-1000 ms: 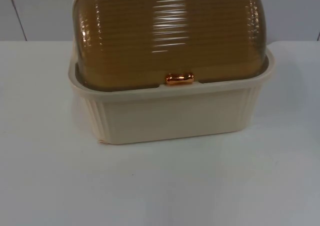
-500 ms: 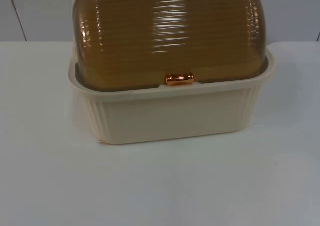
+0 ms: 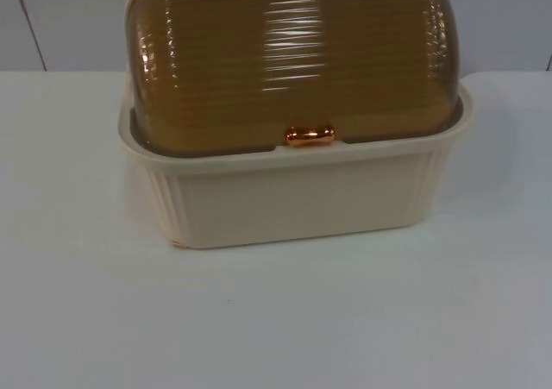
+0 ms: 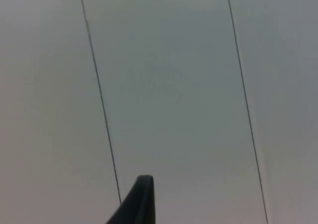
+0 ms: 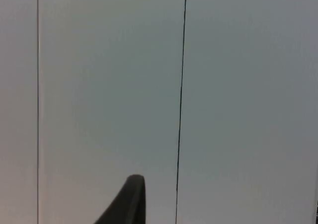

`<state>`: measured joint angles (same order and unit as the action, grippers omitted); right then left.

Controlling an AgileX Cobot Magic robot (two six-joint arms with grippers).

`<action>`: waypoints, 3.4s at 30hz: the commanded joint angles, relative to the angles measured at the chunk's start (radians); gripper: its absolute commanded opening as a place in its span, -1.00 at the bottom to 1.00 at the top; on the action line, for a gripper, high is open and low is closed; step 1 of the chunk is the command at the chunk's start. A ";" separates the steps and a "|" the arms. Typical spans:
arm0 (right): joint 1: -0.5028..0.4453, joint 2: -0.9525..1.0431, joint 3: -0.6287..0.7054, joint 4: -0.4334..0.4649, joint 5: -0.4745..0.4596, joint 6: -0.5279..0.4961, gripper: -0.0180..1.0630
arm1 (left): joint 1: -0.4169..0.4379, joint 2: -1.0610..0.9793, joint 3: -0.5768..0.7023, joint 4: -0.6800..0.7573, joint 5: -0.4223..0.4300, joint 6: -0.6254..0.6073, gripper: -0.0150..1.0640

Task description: Open the box lid with the left hand, place the block into the box with the right hand, then close the box lid with the left hand.

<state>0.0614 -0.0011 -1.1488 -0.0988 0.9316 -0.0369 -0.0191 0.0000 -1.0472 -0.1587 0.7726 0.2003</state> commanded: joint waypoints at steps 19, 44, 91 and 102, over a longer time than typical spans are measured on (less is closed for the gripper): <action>0.079 0.001 0.066 -0.182 0.289 0.201 0.97 | -0.004 0.000 -0.044 0.159 0.353 -0.137 0.97; 0.079 0.001 0.605 -0.024 0.136 0.147 0.97 | -0.006 0.000 0.378 0.169 0.318 -0.188 0.97; 0.079 0.001 0.633 0.053 0.146 0.073 0.97 | -0.006 0.000 0.553 0.167 0.303 -0.179 0.97; 0.079 0.001 0.633 0.052 0.146 0.077 0.97 | -0.002 0.000 0.553 0.165 0.303 -0.179 0.97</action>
<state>0.1382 0.0025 -0.5174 -0.0528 1.0861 0.0448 -0.0191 0.0021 -0.4993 0.0073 1.0862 0.0218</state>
